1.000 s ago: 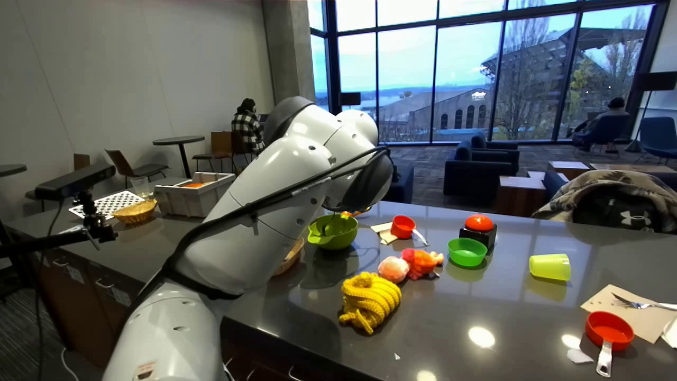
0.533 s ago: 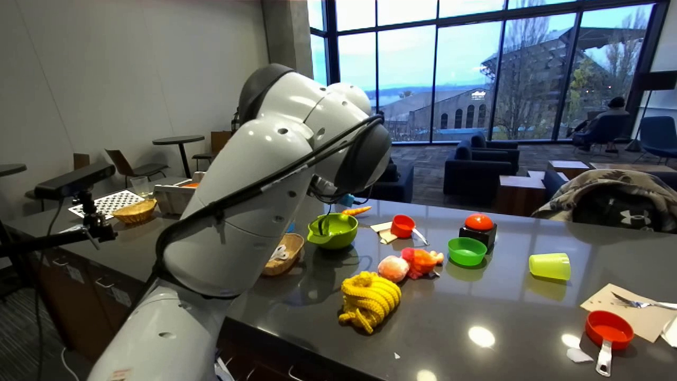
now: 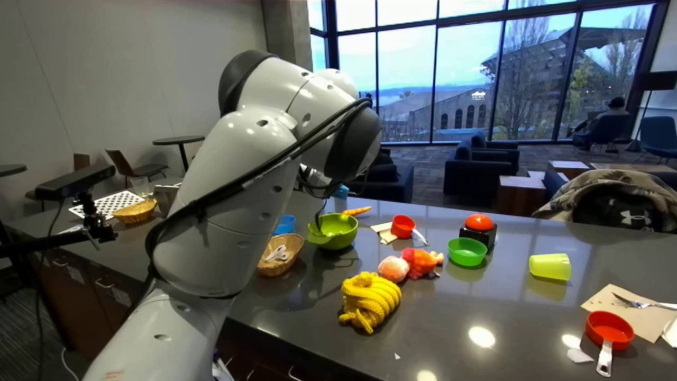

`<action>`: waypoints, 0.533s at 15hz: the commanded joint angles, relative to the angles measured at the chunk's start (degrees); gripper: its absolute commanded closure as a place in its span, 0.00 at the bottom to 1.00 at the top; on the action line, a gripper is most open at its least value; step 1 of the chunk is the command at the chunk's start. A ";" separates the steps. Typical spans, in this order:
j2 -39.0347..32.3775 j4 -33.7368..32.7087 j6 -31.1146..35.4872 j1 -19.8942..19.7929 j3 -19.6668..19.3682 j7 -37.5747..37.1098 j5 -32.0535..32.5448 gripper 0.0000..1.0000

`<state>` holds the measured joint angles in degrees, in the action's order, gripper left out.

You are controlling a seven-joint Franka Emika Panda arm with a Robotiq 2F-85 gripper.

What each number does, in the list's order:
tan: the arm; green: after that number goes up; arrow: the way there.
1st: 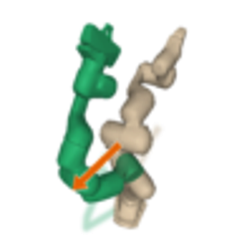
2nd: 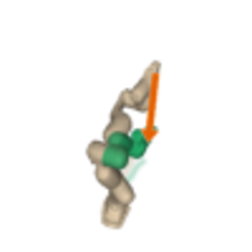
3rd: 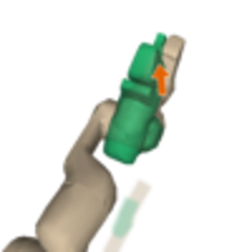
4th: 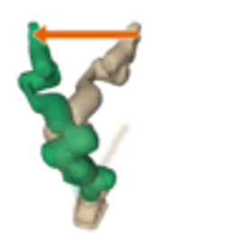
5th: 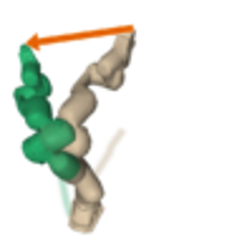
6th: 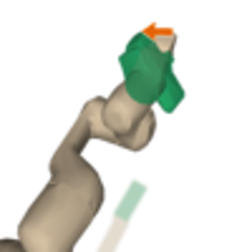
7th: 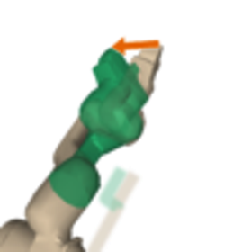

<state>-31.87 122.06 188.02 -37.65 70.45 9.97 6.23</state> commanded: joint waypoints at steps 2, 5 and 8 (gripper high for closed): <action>1.17 2.69 3.18 -1.04 -0.79 0.46 0.41 0.99; 0.72 2.08 4.59 0.35 -3.22 0.57 0.10 0.99; 0.91 1.48 5.41 1.02 -4.15 0.80 0.13 0.99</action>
<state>-31.88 123.57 191.78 -37.26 67.11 10.35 6.23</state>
